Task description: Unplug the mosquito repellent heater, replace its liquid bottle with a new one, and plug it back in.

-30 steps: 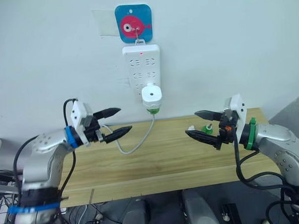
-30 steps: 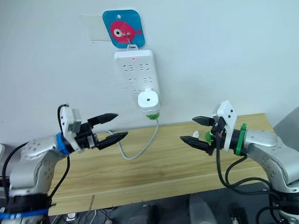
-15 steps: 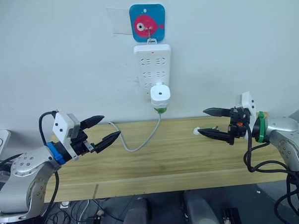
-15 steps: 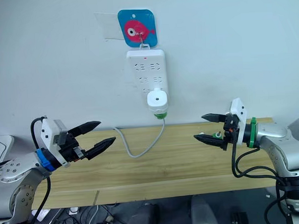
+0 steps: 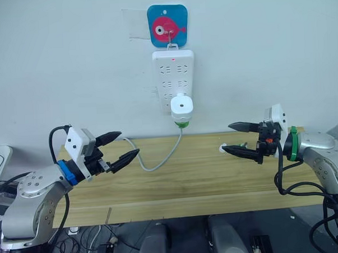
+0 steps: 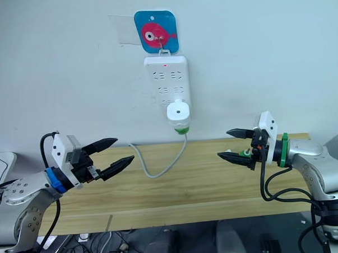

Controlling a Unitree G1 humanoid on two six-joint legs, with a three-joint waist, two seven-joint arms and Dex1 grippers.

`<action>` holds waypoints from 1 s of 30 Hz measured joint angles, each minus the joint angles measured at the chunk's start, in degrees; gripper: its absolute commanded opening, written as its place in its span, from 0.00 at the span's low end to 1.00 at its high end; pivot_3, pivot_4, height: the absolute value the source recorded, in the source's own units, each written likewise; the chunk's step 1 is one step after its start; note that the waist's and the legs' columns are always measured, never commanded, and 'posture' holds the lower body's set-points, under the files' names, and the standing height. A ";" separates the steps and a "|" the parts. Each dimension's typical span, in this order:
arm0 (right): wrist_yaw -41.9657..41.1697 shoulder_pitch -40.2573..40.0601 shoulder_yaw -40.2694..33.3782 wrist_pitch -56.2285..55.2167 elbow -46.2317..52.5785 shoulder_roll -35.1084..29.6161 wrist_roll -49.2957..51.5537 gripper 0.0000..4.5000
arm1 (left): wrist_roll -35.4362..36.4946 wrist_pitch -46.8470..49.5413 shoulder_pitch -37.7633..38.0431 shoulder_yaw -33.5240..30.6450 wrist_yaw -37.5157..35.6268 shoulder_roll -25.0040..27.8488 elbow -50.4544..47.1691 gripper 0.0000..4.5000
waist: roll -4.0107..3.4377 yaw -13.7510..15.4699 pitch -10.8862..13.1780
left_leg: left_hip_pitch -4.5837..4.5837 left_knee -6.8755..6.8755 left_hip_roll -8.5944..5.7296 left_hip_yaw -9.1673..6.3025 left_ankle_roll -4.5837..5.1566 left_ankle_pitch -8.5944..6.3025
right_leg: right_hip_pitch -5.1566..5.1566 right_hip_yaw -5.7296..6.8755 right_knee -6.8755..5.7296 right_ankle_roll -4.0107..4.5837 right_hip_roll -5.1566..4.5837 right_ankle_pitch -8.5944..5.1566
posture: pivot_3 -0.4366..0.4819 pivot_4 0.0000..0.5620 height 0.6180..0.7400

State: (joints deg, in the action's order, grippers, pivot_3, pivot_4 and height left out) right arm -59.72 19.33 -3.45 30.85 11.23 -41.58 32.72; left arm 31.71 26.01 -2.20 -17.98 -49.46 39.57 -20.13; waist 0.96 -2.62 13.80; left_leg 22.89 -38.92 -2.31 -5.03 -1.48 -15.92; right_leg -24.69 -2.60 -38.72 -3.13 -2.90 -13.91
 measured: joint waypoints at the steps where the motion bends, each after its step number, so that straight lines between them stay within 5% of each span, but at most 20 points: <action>1: 0.00 0.03 0.00 0.00 0.00 0.00 0.00 1.00 | 0.25 0.06 -0.13 0.00 -0.07 0.15 0.00 0.99 | 0.00 0.00 0.00 | 0.00 0.00 0.00 0.00 0.00 0.00 | 0.00 0.00 0.00 0.00 0.00 0.00 | 0.46 0.37 1.00; 30: 0.10 0.38 0.05 -0.04 -0.25 -0.01 -0.06 1.00 | 1.47 -0.27 -1.75 0.15 -2.08 0.61 1.40 0.99 | 0.00 -0.01 0.01 | 0.00 0.00 0.00 -0.02 0.00 0.00 | 0.02 0.03 0.03 0.00 -0.01 0.00 | 0.45 0.39 1.00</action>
State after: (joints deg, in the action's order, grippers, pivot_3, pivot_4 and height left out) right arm -59.62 19.71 -3.41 30.80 10.98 -41.59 32.65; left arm 33.18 25.74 -3.95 -17.83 -51.53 40.17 -18.73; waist 0.96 -2.63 13.80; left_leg 22.89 -38.91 -2.31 -5.05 -1.48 -15.92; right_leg -24.67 -2.57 -38.69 -3.13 -2.91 -13.91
